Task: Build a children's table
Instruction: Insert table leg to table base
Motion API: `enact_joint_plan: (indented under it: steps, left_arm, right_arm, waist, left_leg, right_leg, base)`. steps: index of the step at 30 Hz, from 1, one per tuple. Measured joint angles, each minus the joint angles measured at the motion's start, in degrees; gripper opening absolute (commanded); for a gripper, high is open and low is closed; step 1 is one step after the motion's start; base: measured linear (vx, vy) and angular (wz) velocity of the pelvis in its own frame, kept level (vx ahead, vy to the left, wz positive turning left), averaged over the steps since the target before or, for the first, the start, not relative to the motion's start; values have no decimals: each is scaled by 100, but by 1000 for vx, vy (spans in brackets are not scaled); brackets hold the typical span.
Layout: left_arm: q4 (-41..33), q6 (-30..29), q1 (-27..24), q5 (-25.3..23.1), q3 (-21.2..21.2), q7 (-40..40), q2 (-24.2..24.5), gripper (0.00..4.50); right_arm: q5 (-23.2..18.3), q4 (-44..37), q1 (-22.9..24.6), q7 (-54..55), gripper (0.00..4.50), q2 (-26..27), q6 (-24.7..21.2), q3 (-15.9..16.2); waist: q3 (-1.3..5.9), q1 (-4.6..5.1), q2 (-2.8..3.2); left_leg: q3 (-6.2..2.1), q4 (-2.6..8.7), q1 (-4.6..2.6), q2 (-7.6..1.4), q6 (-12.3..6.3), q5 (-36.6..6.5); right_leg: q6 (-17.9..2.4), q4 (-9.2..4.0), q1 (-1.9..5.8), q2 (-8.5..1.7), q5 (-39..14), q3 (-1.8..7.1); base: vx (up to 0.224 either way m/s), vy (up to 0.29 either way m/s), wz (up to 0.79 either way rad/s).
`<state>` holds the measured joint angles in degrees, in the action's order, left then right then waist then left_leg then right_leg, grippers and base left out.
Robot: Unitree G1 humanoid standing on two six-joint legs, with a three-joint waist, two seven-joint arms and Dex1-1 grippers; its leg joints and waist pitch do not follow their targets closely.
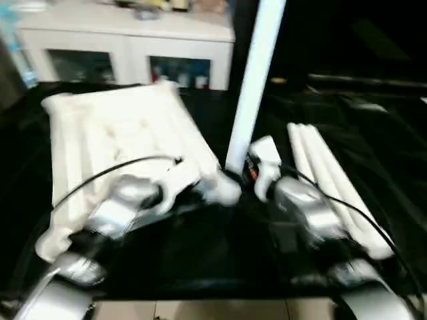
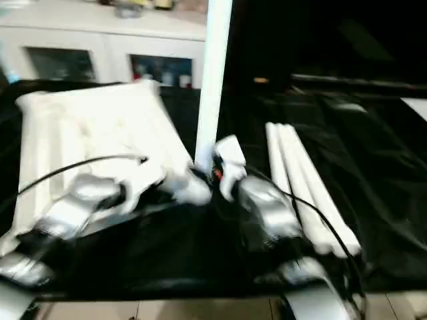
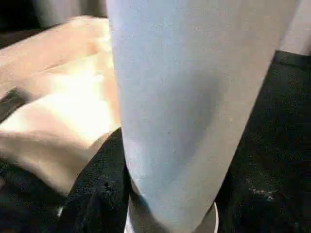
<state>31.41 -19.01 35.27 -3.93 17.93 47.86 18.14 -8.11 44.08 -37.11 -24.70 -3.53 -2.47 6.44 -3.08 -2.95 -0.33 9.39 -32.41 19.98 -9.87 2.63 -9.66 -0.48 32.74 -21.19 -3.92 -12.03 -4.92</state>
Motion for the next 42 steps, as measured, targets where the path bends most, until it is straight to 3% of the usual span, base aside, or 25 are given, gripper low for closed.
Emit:
enact_joint_plan:
  steps: [1, 5, 9, 22, 25, 32, 36, 40, 42]
  left_arm:
    - [41, -125, 82, -51, -1, -138, -75, 0]
    - [157, -701, 327, -156, -129, -742, -448, 0]
    - [171, -864, 386, -201, -136, -1072, -678, 0]
    - [76, -940, 390, -198, -176, -1228, -626, 0]
    - [-22, -911, 346, -187, -174, -1142, -529, 0]
    - [-232, -808, 269, -120, -178, -968, -378, 0]
    - [-365, -565, 206, -75, -196, -811, -210, 0]
    - [-583, -377, 46, 22, -230, -532, -31, 0]
    - [-721, -215, -103, 84, -212, -289, 113, 0]
  right_arm:
    - [60, 174, -129, 265, 189, 74, 13, -14]
    - [111, 1074, -797, 1494, 189, 498, 129, -241]
    - [112, 1439, -1069, 2061, 189, 638, 146, -407]
    - [203, 2030, -1450, 2257, 189, 789, 440, -555]
    - [202, 2137, -1497, 2010, 259, 766, 498, -609]
    - [222, 2331, -1497, 1545, 321, 668, 561, -606]
    - [218, 2320, -1492, 972, 358, 540, 561, -605]
    - [138, 1595, -1312, 60, 386, 291, 500, -546]
    - [115, 1003, -1054, -507, 408, 34, 285, -329]
  waist:
    - [-4, 16, 5]
    - [-34, 86, 47]
    - [-36, 96, 17]
    - [-8, 32, -50]
    - [-15, 34, -60]
    - [-30, -48, -71]
    - [-40, -93, -87]
    - [-48, -136, -100]
    - [-50, -177, -104]
  left_leg:
    - [0, 2, 5, 4, 0, 0]
    - [-36, 6, 11, 5, 0, 0]
    - [-37, 10, 3, 8, 0, -1]
    - [36, 52, 11, 7, 1, 1]
    - [39, 53, 12, 4, 3, 1]
    - [64, 53, 48, -2, 15, 5]
    - [63, 50, 120, -21, 45, 17]
    - [64, 48, 153, -41, 16, 36]
    - [64, 48, 150, -42, 16, 35]
  right_leg:
    - [0, -7, 11, -48, 0, -65]
    - [0, -72, 11, -56, 0, -117]
    - [-1, -74, -5, -60, 0, -119]
    - [-99, -56, -75, -60, 67, -65]
    - [-113, -55, -85, -60, 93, -65]
    - [-132, -46, -132, -60, 274, -50]
    - [-145, 46, -232, -52, 282, -53]
    - [-159, 82, -283, -37, 262, -63]
    - [-158, 82, -279, -37, 259, -63]
  base:
    - [0, 0, 0]
    - [0, 0, 0]
    - [0, 0, 0]
    - [0, 0, 0]
    - [0, 0, 0]
    - [0, 0, 0]
    - [0, 0, 0]
    - [0, 0, 0]
    - [0, 0, 0]
